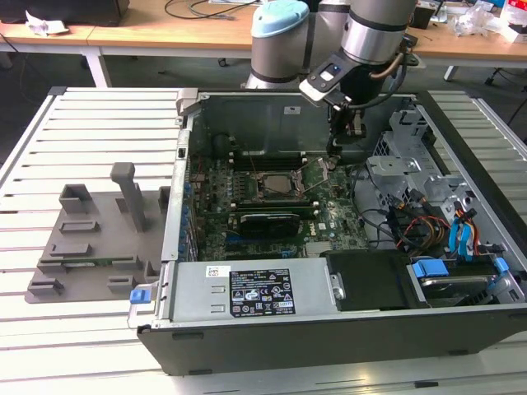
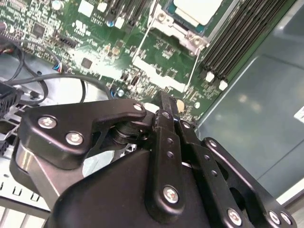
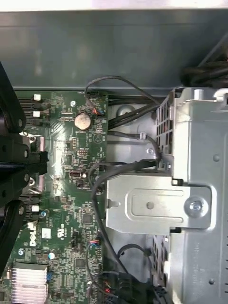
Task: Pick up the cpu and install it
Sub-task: 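Close the cpu cover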
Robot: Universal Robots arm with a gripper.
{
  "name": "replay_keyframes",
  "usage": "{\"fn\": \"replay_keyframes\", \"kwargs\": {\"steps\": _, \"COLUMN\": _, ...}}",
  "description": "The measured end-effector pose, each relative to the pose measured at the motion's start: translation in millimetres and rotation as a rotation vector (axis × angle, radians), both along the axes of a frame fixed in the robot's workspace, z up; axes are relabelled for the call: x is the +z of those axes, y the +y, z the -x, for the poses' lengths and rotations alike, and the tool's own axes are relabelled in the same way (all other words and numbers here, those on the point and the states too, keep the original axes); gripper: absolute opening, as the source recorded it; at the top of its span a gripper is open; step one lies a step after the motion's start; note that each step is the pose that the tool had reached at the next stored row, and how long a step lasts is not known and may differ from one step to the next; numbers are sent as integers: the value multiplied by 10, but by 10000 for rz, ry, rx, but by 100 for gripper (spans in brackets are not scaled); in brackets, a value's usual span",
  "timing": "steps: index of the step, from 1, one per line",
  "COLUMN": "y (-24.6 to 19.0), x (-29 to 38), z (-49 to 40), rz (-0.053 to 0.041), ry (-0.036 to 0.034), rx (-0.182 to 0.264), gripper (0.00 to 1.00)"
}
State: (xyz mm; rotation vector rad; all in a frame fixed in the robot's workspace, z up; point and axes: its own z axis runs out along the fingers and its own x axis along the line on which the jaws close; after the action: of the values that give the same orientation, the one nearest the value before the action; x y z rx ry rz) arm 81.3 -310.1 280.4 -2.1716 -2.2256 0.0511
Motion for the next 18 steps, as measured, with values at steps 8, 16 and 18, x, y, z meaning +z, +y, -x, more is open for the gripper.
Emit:
{"fn": "replay_keyframes", "kwargs": {"steps": 8, "y": 8, "x": -2, "z": -235, "rz": -2, "ry": 0, "rx": 1, "gripper": 11}}
{"fn": "replay_keyframes", "kwargs": {"steps": 16, "y": 20, "x": -60, "z": -275, "rz": -9, "ry": 2, "rx": -9, "gripper": 11}}
{"fn": "replay_keyframes", "kwargs": {"steps": 18, "y": 19, "x": -75, "z": -248, "rz": -26, "ry": 2, "rx": -8, "gripper": 11}}
